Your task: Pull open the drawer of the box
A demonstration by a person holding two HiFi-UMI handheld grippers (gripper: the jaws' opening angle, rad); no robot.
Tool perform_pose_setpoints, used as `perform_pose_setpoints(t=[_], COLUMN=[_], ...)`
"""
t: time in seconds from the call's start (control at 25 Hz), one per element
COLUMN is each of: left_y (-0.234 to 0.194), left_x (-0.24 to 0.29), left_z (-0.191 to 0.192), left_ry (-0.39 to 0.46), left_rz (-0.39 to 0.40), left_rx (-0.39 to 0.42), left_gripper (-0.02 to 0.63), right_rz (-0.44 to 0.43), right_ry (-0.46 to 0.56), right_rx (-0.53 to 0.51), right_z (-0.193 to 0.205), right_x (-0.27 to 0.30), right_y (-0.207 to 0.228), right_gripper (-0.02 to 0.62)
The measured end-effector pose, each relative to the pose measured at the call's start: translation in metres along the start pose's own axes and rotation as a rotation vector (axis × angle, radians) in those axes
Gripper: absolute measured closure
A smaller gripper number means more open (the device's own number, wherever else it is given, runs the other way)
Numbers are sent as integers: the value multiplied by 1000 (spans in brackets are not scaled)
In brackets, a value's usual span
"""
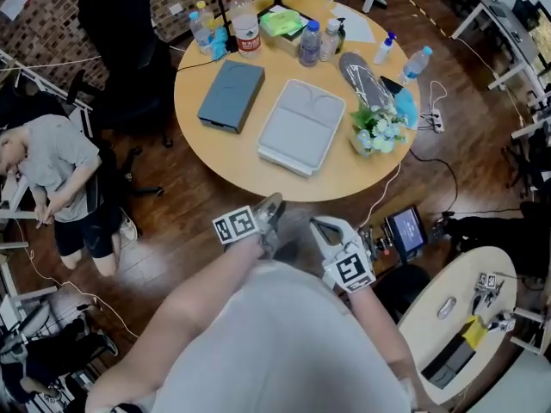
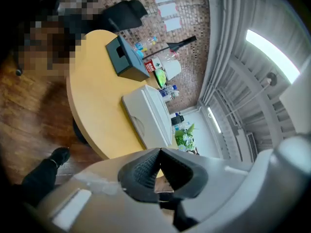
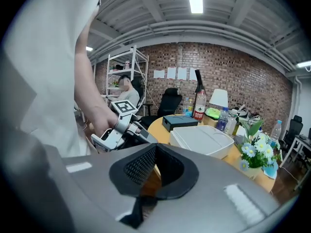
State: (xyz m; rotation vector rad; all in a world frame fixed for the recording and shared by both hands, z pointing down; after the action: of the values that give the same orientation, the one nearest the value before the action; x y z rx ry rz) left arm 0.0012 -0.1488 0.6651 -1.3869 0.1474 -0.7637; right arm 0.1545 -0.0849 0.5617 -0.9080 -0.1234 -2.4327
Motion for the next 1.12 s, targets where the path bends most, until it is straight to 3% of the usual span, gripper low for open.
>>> perform_pose_setpoints(t=[0.32, 0.64, 0.76, 0.88, 1.0, 1.12], left_y=[-15, -29, -30, -20, -27, -21], left_x=[29, 47, 51, 58, 63, 68], left_z=[-15, -41, -51, -54, -51, -52], left_ry=[91, 225, 243, 257, 241, 248], left_rz=[72, 176, 211, 325, 311, 383], left_rx=[-163, -263, -256, -319, -322, -352], left_gripper=[572, 458, 403, 357, 330, 328], right_rz=[-67, -108, -123, -127, -122, -128], right_ry=[-89, -117, -141, -148, -152, -167], right_rx=[-87, -105, -104, -97, -94, -89], right_z=[-11, -25, -24, -23, -25, -24], right_x=[24, 45, 47, 50, 52, 52], right_y=[19, 31, 32, 34, 37, 36], right_gripper=[591, 591, 591, 591, 591, 591])
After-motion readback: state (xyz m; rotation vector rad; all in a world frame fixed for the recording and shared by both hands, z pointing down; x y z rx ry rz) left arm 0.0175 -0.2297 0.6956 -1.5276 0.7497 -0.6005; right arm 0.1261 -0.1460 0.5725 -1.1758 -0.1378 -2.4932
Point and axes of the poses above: the fingertips, and each gripper's own axes: x forward along the fingers, y to its right, z out of its underside, the point moved 5 cm from there along -x, backward along the fingers, and after that the axes turned 11 degrees about -y, right-handed, at the moved point
